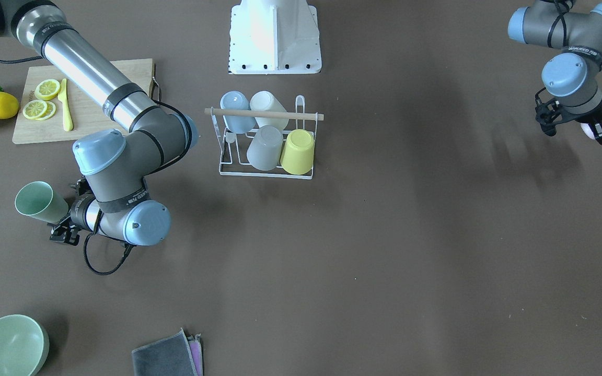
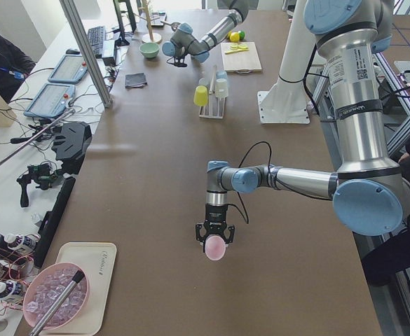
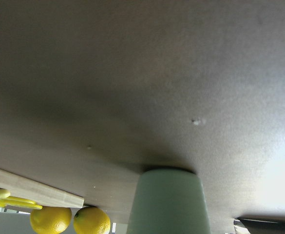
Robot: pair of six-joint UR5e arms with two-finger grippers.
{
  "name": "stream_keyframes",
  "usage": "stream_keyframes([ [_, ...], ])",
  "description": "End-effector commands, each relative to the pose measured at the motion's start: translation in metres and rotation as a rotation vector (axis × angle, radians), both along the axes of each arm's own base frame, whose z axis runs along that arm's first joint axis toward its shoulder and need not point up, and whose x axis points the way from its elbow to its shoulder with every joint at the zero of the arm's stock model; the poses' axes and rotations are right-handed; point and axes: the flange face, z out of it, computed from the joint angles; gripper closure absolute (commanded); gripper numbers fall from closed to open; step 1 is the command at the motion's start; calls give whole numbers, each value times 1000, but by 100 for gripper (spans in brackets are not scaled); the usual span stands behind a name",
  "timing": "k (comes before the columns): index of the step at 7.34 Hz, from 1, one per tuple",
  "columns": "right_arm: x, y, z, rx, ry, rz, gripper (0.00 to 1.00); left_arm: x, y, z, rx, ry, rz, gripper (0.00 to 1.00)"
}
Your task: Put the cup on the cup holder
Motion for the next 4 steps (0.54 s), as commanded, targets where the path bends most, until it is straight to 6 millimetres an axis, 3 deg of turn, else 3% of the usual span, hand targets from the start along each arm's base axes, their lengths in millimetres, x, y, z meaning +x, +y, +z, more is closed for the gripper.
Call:
stream_keyframes([
  [1, -5, 1, 8, -13, 24, -9, 1, -7, -14, -56, 81, 87, -87, 75],
  [3, -1, 3, 10, -29, 59, -15, 1, -30, -44, -89, 97, 209, -194, 75],
  [4, 0, 1, 17, -32, 84, -23, 1, -56, -57, -99, 140, 305, -262, 76],
])
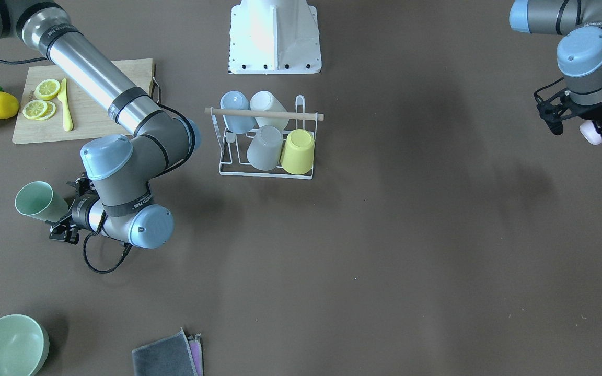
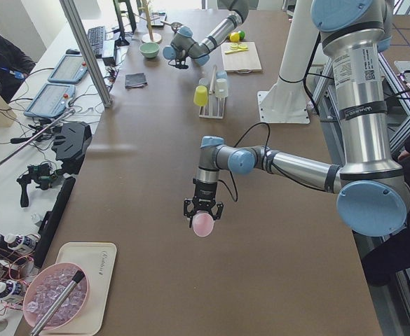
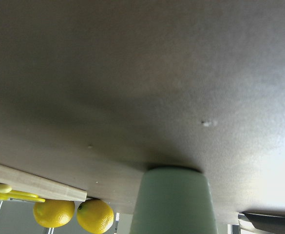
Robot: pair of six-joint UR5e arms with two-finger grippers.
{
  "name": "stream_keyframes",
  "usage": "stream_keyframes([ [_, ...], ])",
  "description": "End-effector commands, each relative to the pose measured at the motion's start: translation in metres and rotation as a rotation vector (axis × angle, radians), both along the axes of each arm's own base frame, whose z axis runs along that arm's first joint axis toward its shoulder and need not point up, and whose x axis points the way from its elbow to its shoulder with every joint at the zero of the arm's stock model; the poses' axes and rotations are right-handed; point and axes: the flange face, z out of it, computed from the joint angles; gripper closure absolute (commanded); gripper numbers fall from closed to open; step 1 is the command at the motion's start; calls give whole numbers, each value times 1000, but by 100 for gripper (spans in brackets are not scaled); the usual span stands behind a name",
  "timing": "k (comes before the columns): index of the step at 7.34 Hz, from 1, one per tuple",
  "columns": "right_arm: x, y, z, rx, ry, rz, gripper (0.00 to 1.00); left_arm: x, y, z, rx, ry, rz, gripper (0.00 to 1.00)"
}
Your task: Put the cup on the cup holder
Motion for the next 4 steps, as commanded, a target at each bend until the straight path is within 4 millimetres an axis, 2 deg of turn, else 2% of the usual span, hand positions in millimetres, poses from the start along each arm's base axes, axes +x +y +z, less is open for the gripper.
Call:
stream_keyframes([
  [1, 0, 1, 11, -11, 34, -11, 1, -40, -24, -21, 31, 201, -121, 82],
  [2, 0, 1, 13, -15, 40, -12, 1, -40, -36, -30, 40, 268, -266, 94],
  [3, -1, 2, 18, -20, 52, -18, 1, -35, -42, -35, 51, 342, -358, 100],
  [4, -1, 3, 22, -13, 71, -31, 1, -42, -48, -42, 13, 412, -422, 100],
])
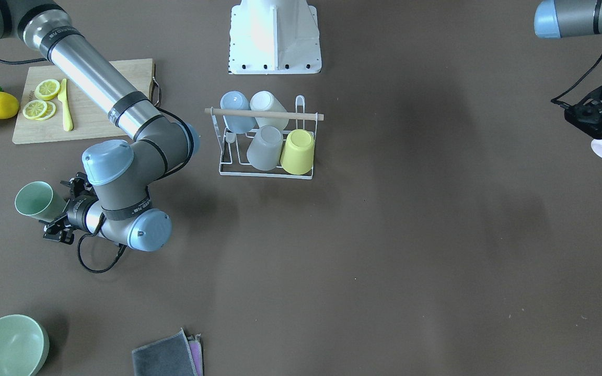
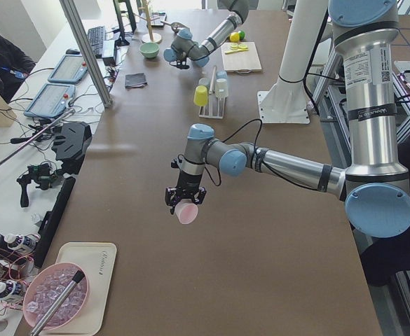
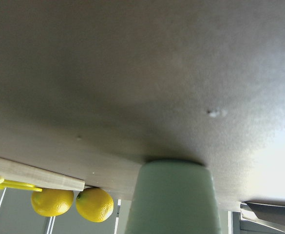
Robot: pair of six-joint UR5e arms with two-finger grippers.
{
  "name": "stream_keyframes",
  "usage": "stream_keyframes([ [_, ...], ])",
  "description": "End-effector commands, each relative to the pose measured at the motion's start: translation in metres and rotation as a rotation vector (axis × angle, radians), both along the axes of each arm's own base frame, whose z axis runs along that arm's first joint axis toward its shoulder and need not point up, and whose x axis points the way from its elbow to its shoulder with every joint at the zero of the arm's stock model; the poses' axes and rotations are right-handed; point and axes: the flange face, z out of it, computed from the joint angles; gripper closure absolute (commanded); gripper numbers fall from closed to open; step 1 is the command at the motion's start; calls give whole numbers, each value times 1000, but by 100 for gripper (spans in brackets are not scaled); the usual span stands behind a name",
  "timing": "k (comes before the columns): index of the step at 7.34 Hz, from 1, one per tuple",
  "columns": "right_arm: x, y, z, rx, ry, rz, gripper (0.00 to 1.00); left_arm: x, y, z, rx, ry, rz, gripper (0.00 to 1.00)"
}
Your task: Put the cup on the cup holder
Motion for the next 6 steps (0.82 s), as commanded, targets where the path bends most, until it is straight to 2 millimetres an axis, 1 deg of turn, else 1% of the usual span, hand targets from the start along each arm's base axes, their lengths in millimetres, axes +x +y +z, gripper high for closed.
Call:
stream_keyframes([
  [1, 1, 0, 7, 11, 32, -21, 1, -18, -14, -17, -106, 230, -163, 100],
  [2, 2, 2, 9, 1, 50, -23, 1, -37, -19, -23, -93, 273, -192, 100],
  [3, 4, 1, 9, 8, 65, -28, 1, -39, -21, -28, -17, 310, -190, 100],
  [4, 4, 1, 14, 4, 74, -28, 1, -37, -27, -23, 40, 344, -186, 100],
  [6, 5, 3, 16, 5, 90, -39, 1, -35, -31, -40, 135, 428, -205, 100],
])
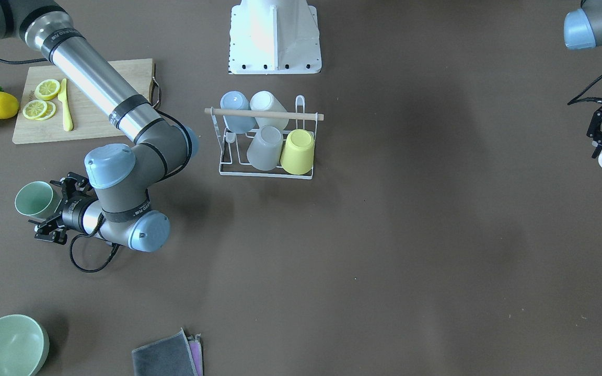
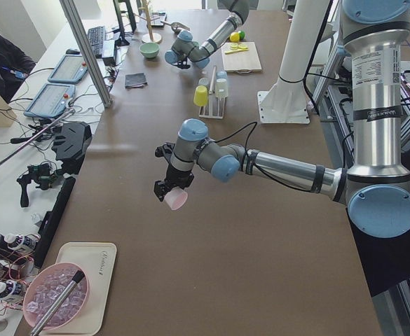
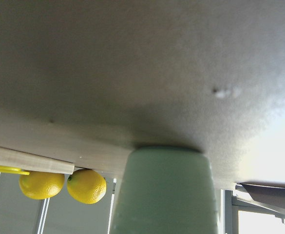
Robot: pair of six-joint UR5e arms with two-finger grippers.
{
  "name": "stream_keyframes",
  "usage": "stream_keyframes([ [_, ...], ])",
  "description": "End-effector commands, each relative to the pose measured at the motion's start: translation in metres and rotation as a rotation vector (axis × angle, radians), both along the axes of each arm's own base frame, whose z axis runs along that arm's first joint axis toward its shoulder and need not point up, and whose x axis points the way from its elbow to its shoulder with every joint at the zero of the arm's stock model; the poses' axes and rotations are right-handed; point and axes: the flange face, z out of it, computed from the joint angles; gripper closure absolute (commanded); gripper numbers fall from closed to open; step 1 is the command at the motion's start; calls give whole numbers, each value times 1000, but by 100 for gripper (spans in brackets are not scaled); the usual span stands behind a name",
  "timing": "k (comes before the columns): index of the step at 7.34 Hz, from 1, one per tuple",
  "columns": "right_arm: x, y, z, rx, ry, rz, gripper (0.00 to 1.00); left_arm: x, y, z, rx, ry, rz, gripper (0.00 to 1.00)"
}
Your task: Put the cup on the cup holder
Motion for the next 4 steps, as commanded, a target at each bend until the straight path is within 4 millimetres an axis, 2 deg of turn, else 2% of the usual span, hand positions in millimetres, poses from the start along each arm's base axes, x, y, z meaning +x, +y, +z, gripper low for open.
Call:
stream_keyframes([
  [1, -1, 2, 3, -1, 12, -8, 1, 1, -3, -20, 113, 113, -63, 100],
  [4, 0, 4, 4, -3, 18, -8, 1, 2, 13, -56, 284, 373, -90, 100],
])
